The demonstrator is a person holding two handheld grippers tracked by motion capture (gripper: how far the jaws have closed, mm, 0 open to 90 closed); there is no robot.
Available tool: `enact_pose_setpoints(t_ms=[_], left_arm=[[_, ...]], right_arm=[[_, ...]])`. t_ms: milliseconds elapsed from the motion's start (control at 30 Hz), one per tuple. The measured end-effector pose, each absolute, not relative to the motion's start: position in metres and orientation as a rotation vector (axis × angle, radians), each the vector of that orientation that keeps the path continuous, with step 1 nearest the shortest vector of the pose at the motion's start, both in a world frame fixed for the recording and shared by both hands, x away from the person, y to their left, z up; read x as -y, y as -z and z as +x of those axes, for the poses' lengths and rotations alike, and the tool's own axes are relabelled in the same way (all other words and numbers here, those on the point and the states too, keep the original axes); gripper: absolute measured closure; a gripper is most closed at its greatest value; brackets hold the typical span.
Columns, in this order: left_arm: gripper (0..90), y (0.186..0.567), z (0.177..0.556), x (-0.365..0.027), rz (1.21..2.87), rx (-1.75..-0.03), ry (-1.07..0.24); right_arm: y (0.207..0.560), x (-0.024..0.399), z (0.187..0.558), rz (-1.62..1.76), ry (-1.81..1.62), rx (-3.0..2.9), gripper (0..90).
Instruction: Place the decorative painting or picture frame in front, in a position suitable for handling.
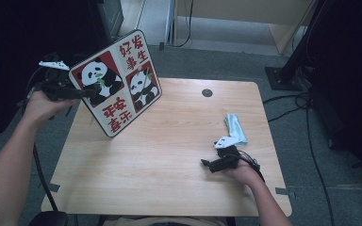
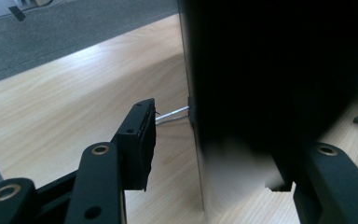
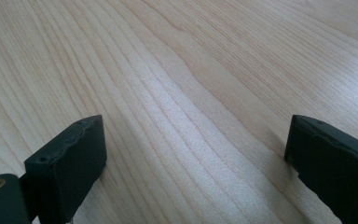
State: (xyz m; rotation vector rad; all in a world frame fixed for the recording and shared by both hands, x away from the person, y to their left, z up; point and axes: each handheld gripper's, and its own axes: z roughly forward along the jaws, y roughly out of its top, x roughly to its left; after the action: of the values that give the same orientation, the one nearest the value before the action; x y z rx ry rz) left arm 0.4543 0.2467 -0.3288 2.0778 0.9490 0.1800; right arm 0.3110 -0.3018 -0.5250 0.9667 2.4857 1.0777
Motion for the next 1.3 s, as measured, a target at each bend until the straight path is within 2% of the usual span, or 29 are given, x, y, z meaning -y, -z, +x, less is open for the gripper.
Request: enact_pose_setpoints(t_ms=[400,667,1300], left_arm=[[46.2,0.292,0.476,-0.241,2.093,-0.926,-0.216],[48.1,0.281,0.493,-0.233,2.089,-0.93,-0.206],[51.6,0.249,0.527,-0.215,2.2,-0.911,-0.196]], right_arm=[[0.525,0.302,0.311,0.966,-1.078,-2.486,5.5],[0.525,0.302,0.311,0.966,-1.078,-2.486,5.5],[0.525,0.302,0.311,0.961,-1.081,-2.488,5.6]])
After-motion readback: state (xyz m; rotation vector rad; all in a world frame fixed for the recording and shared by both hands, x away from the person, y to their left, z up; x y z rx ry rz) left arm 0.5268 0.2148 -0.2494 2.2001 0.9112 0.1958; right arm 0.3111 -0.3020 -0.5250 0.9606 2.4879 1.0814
